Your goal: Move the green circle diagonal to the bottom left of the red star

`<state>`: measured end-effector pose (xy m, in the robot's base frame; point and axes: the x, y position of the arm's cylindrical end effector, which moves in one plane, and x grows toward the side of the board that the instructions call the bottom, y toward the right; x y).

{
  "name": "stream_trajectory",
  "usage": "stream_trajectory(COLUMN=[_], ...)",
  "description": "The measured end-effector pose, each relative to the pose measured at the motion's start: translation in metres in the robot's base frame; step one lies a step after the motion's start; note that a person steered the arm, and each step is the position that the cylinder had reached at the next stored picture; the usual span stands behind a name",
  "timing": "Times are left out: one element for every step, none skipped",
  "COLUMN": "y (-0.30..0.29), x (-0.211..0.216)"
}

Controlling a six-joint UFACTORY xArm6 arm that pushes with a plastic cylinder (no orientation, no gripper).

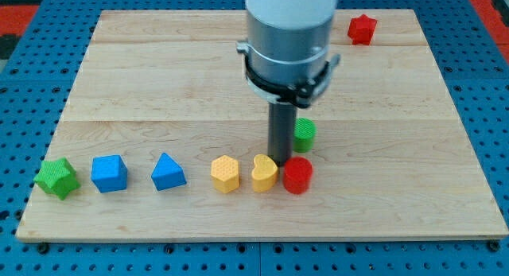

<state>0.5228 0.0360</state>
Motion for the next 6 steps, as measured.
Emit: stream_trajectory(y=[-0.007,-0.006,0.024,-0.023,-0.032,0.019], x=[-0.006,-0.047,-0.103,-0.095,-0.052,-0.024])
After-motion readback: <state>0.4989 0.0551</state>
